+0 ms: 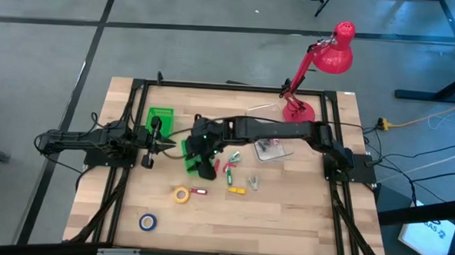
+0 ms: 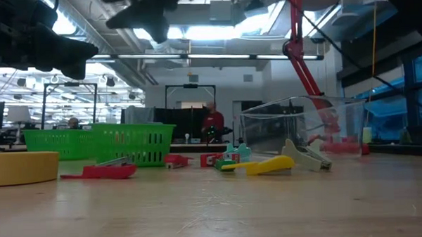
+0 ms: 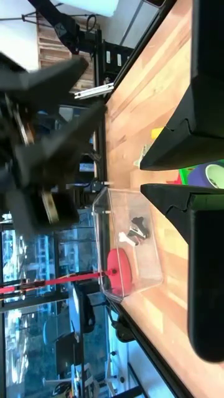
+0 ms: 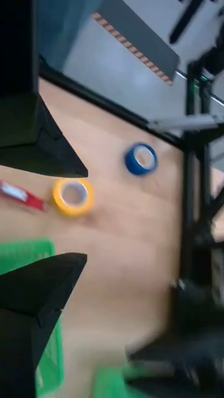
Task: Pick and place Stapler, Stapler remover, tape
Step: Put the gray staple remover into the transparent bin
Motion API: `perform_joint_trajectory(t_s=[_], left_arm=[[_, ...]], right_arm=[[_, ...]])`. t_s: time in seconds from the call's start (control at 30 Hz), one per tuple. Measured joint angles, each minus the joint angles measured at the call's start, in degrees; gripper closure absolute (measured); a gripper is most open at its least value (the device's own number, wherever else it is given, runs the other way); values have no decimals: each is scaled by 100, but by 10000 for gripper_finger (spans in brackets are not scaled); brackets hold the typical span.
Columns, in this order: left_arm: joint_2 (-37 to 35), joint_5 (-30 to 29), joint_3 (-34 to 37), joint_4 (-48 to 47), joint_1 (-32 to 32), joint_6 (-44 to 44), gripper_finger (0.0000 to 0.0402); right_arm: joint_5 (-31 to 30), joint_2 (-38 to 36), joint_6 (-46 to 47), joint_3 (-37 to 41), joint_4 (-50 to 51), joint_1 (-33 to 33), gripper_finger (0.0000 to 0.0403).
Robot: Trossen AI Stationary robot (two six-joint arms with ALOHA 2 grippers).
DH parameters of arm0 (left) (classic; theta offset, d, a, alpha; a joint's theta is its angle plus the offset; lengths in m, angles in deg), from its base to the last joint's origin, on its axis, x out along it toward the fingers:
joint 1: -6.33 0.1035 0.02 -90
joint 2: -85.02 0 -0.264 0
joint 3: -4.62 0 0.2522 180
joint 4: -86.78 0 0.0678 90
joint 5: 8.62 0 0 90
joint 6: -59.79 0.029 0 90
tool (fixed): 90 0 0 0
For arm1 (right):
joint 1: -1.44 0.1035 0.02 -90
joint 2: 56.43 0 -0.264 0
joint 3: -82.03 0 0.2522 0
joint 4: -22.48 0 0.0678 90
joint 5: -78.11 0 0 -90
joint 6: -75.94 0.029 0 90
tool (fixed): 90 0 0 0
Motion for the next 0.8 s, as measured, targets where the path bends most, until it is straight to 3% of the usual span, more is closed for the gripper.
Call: perform_joint_trajectory(t_s=[0.43, 0.8], left_arm=[[0, 0, 0, -2, 0, 1, 359], [0, 0, 0, -4, 0, -1, 359]], right_arm=[[-28, -2, 187, -370, 1761, 1237, 191], [-1174, -2, 629, -255, 2924, 2100, 191]])
